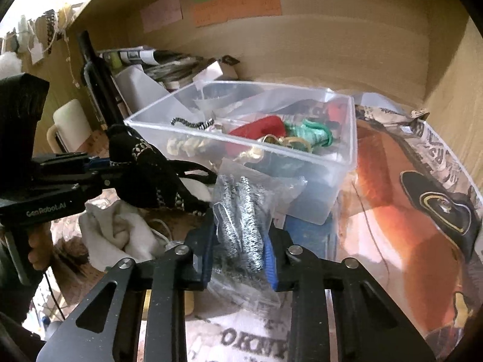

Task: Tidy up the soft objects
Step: 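Carry both items over the clear box and open both tools to release them, then grasp the white cloth with the left tool while the right tool grasps the yellow-green sponge, then carry the cloth and sponge over the box and open both tools to drop them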

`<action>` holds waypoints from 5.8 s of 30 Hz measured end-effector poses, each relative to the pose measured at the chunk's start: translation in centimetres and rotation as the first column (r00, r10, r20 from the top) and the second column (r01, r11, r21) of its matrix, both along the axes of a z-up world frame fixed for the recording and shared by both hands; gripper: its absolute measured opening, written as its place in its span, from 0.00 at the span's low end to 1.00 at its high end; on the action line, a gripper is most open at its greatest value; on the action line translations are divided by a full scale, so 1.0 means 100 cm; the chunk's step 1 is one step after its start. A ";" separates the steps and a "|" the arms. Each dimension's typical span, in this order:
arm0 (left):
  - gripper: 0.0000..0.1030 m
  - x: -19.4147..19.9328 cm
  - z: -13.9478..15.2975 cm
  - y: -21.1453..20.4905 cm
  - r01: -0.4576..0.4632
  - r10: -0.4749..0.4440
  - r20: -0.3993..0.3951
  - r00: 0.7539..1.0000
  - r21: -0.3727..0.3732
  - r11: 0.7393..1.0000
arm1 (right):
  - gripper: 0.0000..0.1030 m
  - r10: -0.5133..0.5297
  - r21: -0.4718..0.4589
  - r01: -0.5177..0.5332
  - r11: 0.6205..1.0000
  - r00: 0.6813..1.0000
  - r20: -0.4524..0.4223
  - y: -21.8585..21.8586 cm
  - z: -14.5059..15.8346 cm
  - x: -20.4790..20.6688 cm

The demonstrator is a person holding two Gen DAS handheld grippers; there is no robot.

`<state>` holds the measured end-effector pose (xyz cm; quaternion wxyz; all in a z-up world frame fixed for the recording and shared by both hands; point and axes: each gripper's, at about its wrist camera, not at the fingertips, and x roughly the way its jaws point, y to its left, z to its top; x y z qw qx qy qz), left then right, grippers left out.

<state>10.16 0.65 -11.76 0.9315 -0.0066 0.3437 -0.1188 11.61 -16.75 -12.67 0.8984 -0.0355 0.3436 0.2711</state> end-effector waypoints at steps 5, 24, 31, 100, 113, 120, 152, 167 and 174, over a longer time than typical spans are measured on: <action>0.14 -0.014 0.019 0.005 -0.013 0.013 0.050 0.999 -0.006 1.000 | 0.24 -0.018 0.009 0.017 1.000 0.998 0.055 -0.006 0.018 -0.009; 0.14 -0.016 0.097 0.013 -0.062 0.069 0.277 0.958 -0.036 0.997 | 0.24 -0.074 0.098 0.050 0.994 0.962 0.264 -0.005 0.084 0.001; 0.14 0.024 0.096 0.015 -0.110 0.111 0.263 0.958 -0.022 0.994 | 0.24 -0.073 0.079 0.054 0.995 0.961 0.268 0.006 0.084 0.025; 0.92 -0.038 -0.011 0.017 -0.037 0.037 -0.084 0.996 0.010 0.999 | 0.81 0.107 0.006 -0.107 0.994 0.994 -0.025 0.031 0.003 -0.042; 0.90 -0.032 -0.041 -0.003 0.012 -0.015 -0.132 0.991 -0.024 1.000 | 0.56 0.081 0.015 -0.080 0.997 0.995 -0.065 0.021 -0.018 -0.049; 0.32 -0.020 -0.038 -0.008 0.039 -0.050 -0.140 0.989 -0.084 0.996 | 0.56 0.024 0.012 -0.024 1.000 1.000 -0.018 0.006 -0.005 -0.044; 0.28 0.049 0.067 0.019 -0.142 0.139 0.169 0.976 0.006 0.990 | 0.58 -0.076 0.076 0.059 0.995 0.968 0.238 0.016 0.071 0.044; 0.35 0.116 0.015 0.025 -0.140 0.140 -0.012 0.990 0.012 0.990 | 0.60 -0.048 -0.015 0.049 0.999 0.996 0.081 0.034 0.029 0.087; 0.58 0.113 0.013 0.021 -0.138 0.138 -0.013 0.990 0.016 0.990 | 0.79 -0.055 -0.038 0.058 0.998 0.995 0.088 0.036 0.029 0.086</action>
